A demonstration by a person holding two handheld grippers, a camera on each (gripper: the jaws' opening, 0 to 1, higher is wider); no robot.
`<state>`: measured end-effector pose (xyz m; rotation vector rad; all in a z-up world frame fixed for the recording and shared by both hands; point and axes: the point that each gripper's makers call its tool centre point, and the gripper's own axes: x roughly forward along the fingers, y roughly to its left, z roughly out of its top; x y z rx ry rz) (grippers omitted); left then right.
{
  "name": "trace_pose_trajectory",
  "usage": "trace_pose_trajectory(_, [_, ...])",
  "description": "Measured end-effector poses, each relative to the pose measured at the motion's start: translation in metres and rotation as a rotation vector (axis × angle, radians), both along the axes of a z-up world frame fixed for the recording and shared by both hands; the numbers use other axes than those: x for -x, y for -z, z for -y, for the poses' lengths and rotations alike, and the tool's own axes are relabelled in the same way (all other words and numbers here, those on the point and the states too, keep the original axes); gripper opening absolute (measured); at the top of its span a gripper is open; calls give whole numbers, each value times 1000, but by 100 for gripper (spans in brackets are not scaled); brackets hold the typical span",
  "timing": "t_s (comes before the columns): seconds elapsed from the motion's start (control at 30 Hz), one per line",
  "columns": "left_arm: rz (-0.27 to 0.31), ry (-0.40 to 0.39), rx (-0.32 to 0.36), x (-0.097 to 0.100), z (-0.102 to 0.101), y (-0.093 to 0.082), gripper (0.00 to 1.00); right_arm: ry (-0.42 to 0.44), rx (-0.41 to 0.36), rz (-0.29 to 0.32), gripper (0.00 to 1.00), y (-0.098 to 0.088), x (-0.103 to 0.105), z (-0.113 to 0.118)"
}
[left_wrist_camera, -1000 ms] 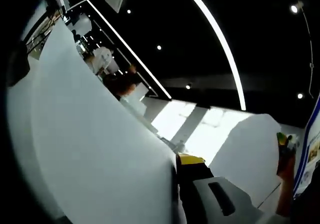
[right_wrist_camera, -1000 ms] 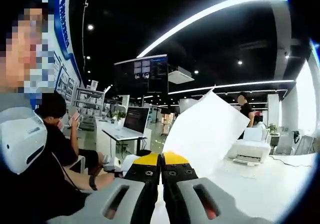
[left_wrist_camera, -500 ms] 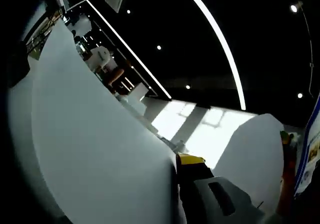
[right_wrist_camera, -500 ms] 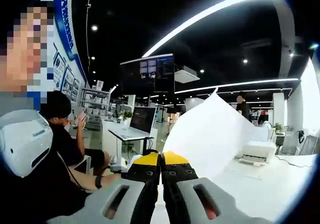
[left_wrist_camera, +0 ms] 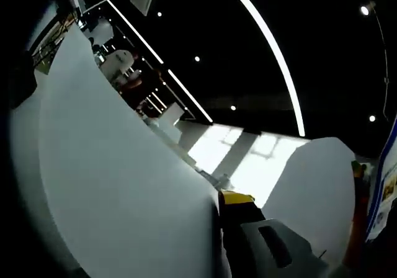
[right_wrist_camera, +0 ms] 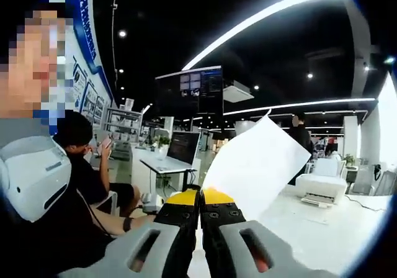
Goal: Organize the stack of printing papers by aligning and flattening the scattered papers on the table
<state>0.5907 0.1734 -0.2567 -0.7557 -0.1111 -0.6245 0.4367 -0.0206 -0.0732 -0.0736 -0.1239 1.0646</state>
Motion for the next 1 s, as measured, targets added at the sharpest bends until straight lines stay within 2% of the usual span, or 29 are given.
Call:
trace_pose_trajectory(0.53, [-1,-4,1,0,-1,0,11,-39,45,11,0,5,6,-19])
trace_pose_trajectory(0.73, [-13,-4,-79,-2,8,6,13,-51,64,33,0,4,12,-24])
trace_pose_trajectory(1.0, [-16,-3,-69,-1,6,6,13,-66,62,52,0,0,14,-29])
